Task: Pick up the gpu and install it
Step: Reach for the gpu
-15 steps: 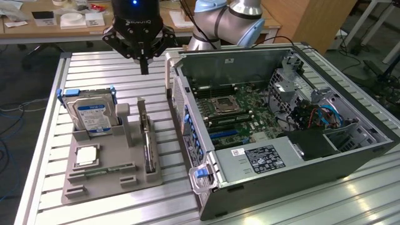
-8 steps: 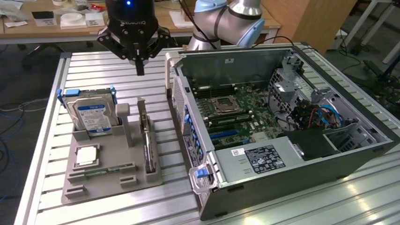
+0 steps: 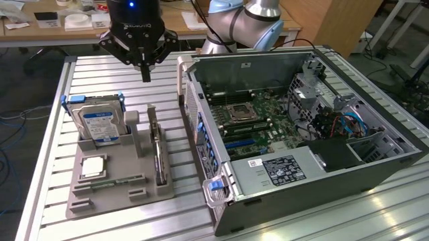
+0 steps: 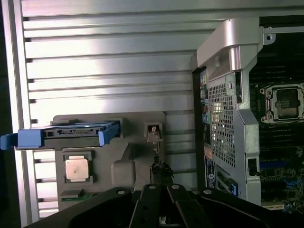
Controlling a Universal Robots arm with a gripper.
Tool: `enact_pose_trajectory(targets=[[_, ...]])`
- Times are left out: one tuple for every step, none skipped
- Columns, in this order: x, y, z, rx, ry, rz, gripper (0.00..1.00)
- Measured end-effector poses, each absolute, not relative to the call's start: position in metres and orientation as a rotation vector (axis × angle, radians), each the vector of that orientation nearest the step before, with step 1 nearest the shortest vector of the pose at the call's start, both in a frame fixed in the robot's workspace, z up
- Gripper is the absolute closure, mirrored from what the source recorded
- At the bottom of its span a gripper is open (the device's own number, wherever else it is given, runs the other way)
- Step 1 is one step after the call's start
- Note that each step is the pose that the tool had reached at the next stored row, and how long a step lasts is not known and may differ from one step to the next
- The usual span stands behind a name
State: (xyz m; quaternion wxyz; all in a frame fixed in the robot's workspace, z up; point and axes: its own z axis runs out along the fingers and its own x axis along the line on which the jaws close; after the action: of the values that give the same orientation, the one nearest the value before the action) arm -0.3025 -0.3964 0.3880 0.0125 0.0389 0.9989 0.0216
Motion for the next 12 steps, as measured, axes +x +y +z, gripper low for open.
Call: enact_pose_trajectory(targets=[[-0.3025, -0.3965, 0.3879, 0.121, 3.113, 0.067, 0.89], [-0.3025, -0.3965, 0.3879, 0.121, 3.113, 0.067, 0.89], [-0.3025, -0.3966, 0.3880, 0.121, 3.114, 0.067, 0.89], [-0.3026, -0.3972, 0.3879, 0.121, 3.113, 0.067, 0.89], [-0.3026, -0.3978, 0.3879, 0.121, 3.114, 0.067, 0.89], [-0.3025, -0.3985, 0.3880, 0.121, 3.114, 0.067, 0.89], [-0.3025, -0.3993, 0.3880, 0.121, 3.113, 0.067, 0.89], [-0.3025, -0.4001, 0.3879, 0.121, 3.113, 0.067, 0.89], [-0.3025, -0.4008, 0.3879, 0.121, 3.113, 0.067, 0.89], [-0.3025, -0.4014, 0.3879, 0.121, 3.113, 0.067, 0.89], [-0.3025, -0.4021, 0.3879, 0.121, 3.113, 0.067, 0.89], [-0.3025, -0.4026, 0.3879, 0.121, 3.113, 0.067, 0.89]])
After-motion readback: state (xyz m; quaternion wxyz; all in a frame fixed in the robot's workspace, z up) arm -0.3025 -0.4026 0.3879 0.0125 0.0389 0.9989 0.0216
